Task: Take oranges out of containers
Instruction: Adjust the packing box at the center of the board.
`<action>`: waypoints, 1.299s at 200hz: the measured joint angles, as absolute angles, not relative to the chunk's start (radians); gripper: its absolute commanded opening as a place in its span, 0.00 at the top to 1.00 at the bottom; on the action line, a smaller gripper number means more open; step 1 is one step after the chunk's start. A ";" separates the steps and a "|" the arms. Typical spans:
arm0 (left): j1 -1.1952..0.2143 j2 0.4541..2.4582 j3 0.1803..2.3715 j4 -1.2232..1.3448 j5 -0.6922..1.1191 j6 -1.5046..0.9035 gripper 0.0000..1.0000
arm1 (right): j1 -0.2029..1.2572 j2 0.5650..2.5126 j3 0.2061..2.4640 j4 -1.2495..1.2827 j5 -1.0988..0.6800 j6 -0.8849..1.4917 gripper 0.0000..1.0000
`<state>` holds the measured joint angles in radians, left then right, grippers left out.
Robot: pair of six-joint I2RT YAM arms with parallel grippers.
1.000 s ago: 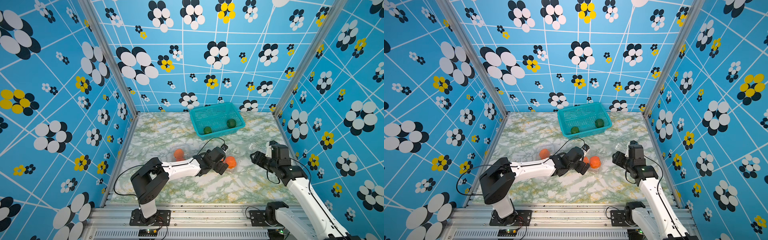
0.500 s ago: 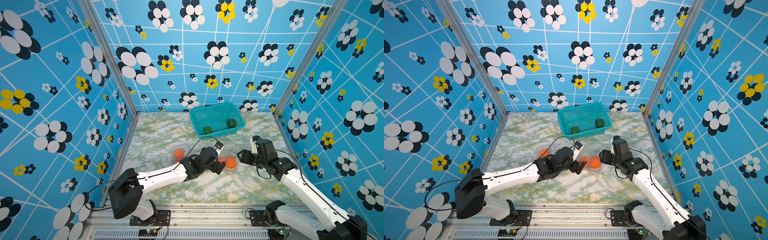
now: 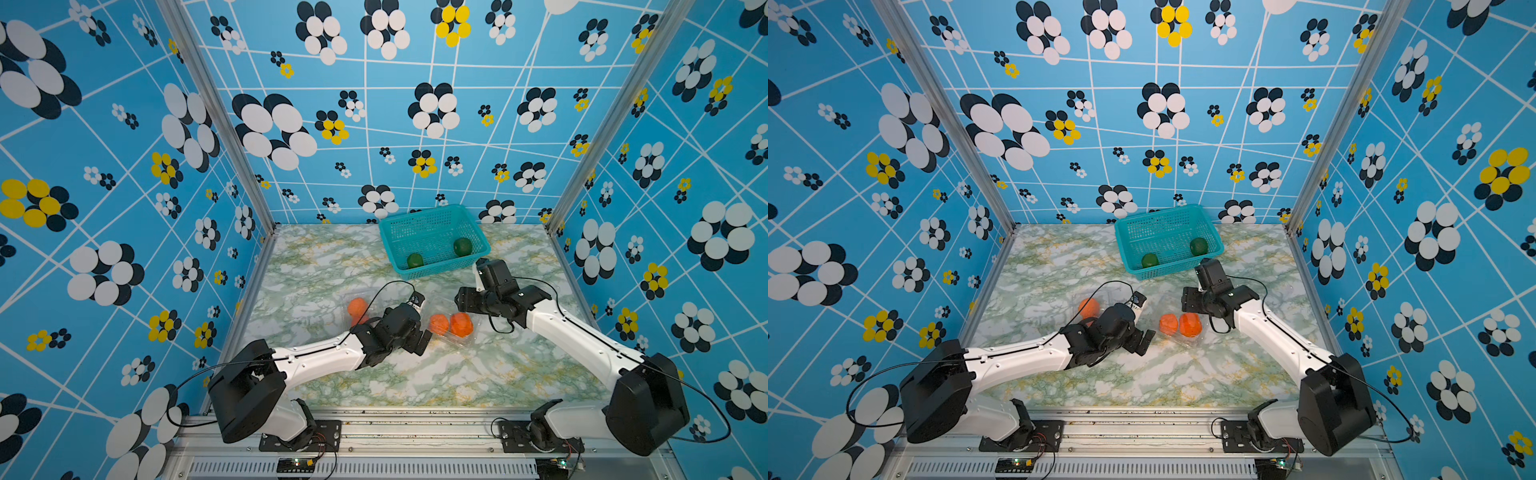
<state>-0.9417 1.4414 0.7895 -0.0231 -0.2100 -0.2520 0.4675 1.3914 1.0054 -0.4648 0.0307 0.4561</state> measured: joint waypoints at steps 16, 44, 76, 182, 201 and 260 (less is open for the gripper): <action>-0.942 1.443 0.778 -0.023 -0.217 -0.252 0.01 | 0.467 1.435 1.028 -0.461 0.040 0.450 0.28; -0.941 1.461 0.775 -0.023 -0.225 -0.252 0.00 | 0.467 1.478 1.033 -0.459 0.048 0.449 0.28; -0.928 1.528 0.777 -0.026 -0.223 -0.252 0.01 | 0.467 1.480 1.016 -0.447 0.059 0.450 0.28; -0.813 1.691 0.935 -0.033 -0.144 -0.255 0.00 | 0.467 1.298 0.774 -0.426 0.073 0.531 0.30; -0.791 1.733 0.989 -0.029 -0.118 -0.254 0.01 | 0.475 1.260 0.745 -0.426 0.073 0.555 0.30; -0.772 1.741 1.010 0.033 -0.081 -0.252 0.00 | 0.493 1.176 0.724 -0.439 0.074 0.588 0.30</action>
